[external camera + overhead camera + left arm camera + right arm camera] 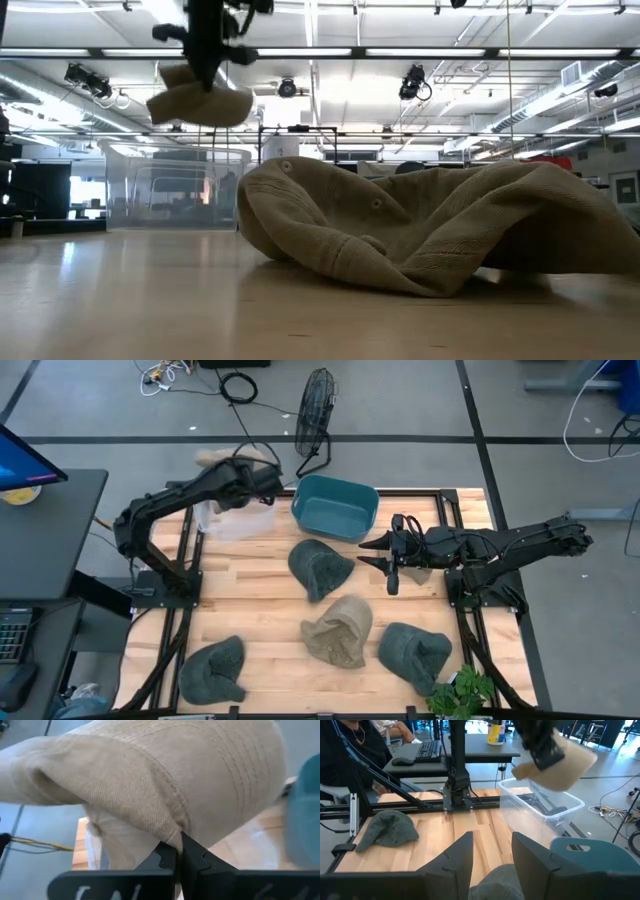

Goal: Pick & Place hat
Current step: Put the bottom left brown cap into the transparent bin

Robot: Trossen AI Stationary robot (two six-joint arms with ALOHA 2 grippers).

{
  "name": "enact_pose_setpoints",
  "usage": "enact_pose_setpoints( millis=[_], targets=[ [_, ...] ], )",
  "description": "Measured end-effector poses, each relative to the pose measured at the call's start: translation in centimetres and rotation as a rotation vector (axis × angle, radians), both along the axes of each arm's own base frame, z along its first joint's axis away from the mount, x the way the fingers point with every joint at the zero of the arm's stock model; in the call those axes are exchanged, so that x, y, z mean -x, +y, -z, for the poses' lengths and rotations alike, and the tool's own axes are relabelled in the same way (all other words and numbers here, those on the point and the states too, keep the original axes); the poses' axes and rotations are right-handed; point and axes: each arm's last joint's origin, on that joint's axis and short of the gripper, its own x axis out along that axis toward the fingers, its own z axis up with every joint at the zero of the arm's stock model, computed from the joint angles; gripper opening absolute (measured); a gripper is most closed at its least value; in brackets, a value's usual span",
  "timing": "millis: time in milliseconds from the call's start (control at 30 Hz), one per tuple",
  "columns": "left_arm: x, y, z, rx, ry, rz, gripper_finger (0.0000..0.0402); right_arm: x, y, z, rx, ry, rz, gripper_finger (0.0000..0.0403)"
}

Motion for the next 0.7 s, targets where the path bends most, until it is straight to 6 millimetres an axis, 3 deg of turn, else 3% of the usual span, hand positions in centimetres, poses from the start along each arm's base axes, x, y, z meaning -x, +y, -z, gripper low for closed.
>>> enact_pose_setpoints(
  millis=[333, 567, 700],
  targets=[
    [0.5, 1.6, 8.3, 0.028, 0.076, -0.056, 0.0003, 0.0, 0.0, 0.0, 0.0, 0.0, 0.001, 0.0141],
    [0.5, 1.7, 12.1, 0.076, -0.014, -0.051, 0.0007, 0.0, 0.0, 0.0, 0.0, 0.0, 0.001, 0.0141],
    [0.8, 1.8, 13.3, 0.1, -0.05, -0.064, 0.0021, 0.0, 0.0, 0.0, -0.011, -0.002, 0.003, 0.0141]
  ],
)
